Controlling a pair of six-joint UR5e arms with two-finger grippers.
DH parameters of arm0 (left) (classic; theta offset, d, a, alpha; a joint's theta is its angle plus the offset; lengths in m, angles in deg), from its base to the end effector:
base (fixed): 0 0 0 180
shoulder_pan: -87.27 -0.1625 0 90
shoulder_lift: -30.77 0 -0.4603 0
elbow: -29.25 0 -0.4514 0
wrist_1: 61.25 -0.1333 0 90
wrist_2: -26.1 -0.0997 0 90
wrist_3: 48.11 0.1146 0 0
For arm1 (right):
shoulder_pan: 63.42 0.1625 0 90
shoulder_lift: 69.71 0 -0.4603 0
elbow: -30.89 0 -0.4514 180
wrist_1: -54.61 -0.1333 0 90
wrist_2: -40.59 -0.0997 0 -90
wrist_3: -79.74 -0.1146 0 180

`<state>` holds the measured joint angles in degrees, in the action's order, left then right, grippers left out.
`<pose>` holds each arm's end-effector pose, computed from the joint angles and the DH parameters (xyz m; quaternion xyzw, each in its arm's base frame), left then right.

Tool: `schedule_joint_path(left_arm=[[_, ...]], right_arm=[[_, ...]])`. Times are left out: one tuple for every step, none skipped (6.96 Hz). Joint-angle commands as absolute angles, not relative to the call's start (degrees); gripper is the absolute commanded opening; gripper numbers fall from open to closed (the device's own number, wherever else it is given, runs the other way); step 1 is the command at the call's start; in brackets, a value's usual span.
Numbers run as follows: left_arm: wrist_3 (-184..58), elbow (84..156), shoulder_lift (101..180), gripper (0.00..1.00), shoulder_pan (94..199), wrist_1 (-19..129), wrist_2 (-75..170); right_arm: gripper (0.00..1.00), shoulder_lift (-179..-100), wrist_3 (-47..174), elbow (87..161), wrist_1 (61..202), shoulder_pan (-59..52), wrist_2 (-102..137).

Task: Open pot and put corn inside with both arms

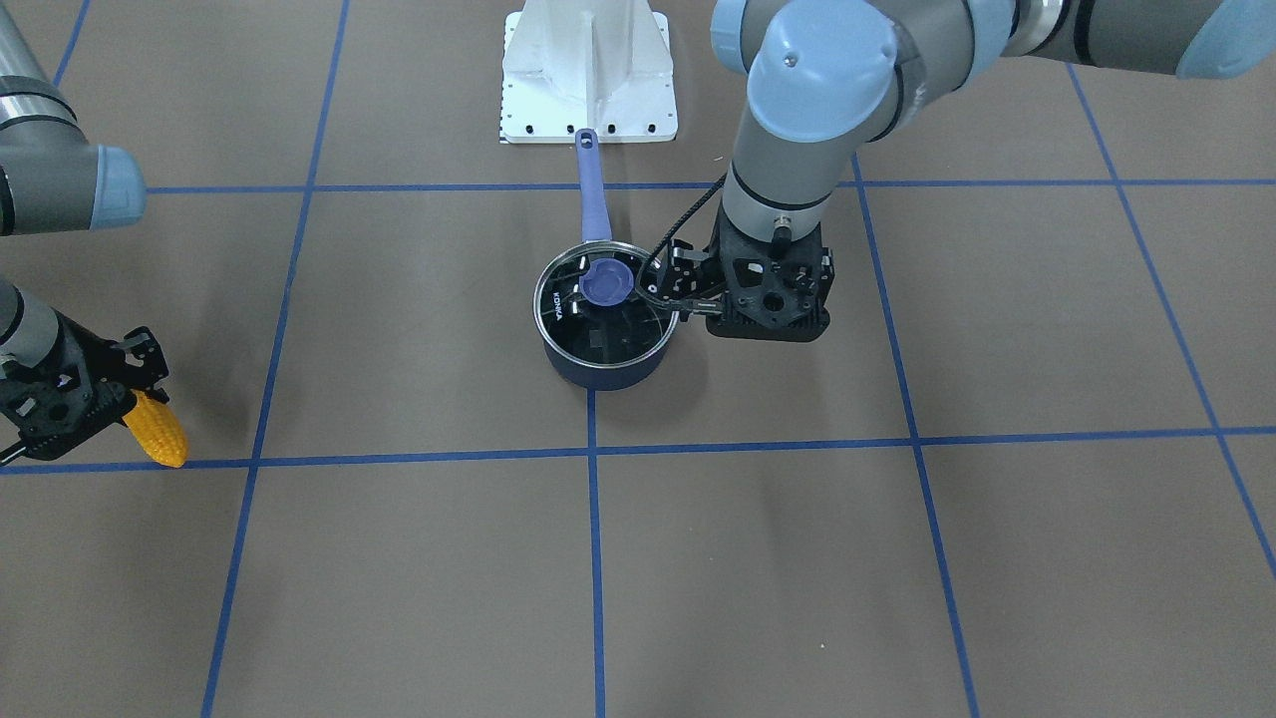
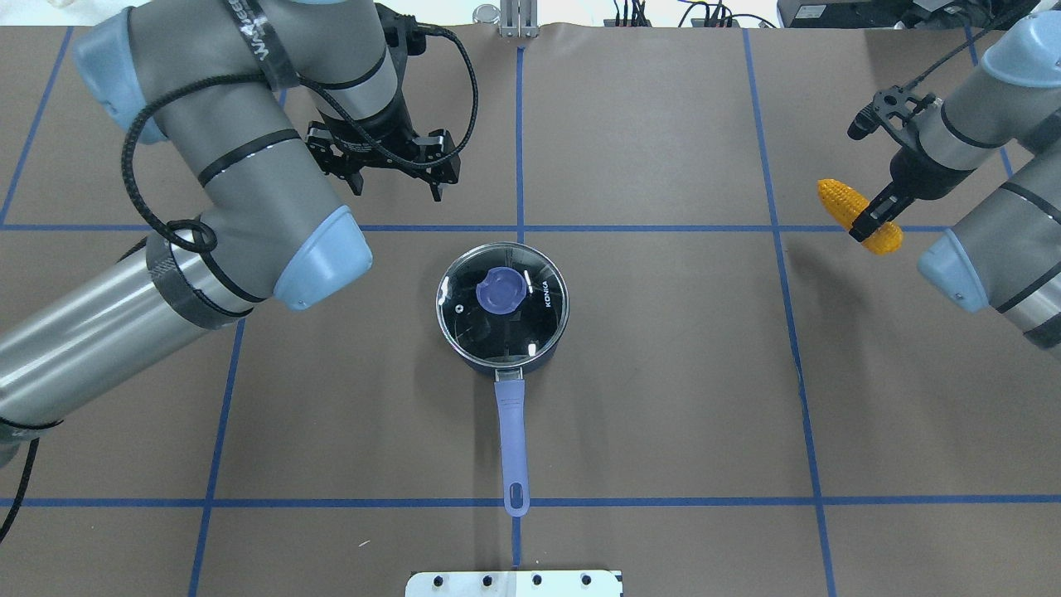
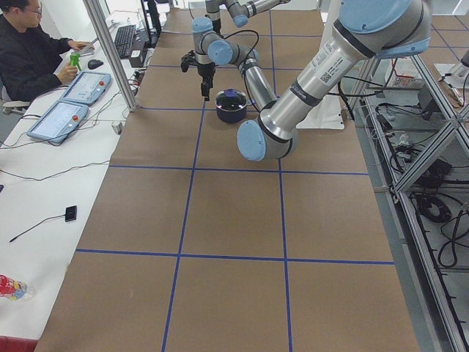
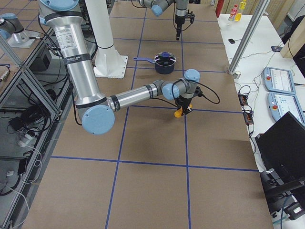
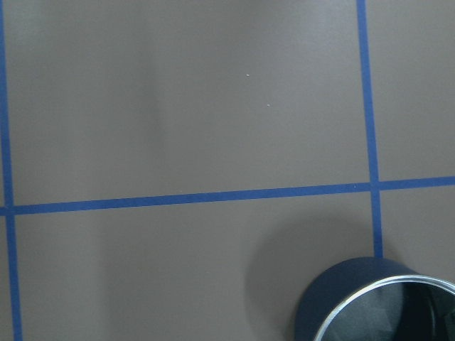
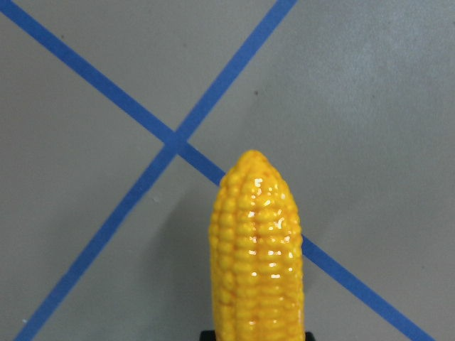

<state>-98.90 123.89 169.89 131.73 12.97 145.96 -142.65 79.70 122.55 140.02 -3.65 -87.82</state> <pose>0.4852 -0.5830 0.1167 0.0282 0.3968 0.0419 0.9165 -0.2936 -0.6271 0.5007 0.1000 -0.3608 -0.3050 0.8757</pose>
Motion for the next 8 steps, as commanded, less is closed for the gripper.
schedule_joint_path(left_arm=[[-100.7,121.8,172.0,1.0,128.8,14.4,145.6],[-103.6,118.6,172.1,1.0,128.2,19.2,146.1],[-104.9,115.2,172.5,1.0,127.8,23.8,147.1],[-104.9,113.4,174.0,1.0,127.4,23.9,147.3],[-104.9,112.7,175.1,1.0,126.1,23.9,147.4],[-104.9,112.7,175.3,1.0,125.5,23.7,147.4],[-105.1,113.1,175.2,1.0,124.7,23.2,147.3],[-106.2,113.3,175.3,1.0,124.5,23.2,147.1]], right_arm=[[0.32,-138.3,79.1,127.0,150.4,-3.6,-87.9],[0.32,-136.4,78.4,127.3,152.5,-4.0,-87.8],[0.32,-135.4,76.8,127.2,152.7,-4.4,-87.8],[0.32,-134.4,74.5,127.2,152.7,-5.7,-87.8],[0.32,-133.0,71.5,127.2,152.6,-6.9,-87.8],[0.32,-132.5,70.6,127.2,152.6,-7.6,-87.8],[0.32,-132.5,70.6,127.1,152.6,-7.9,-87.7],[0.32,-132.5,70.6,127.0,152.6,-7.9,-87.7]])
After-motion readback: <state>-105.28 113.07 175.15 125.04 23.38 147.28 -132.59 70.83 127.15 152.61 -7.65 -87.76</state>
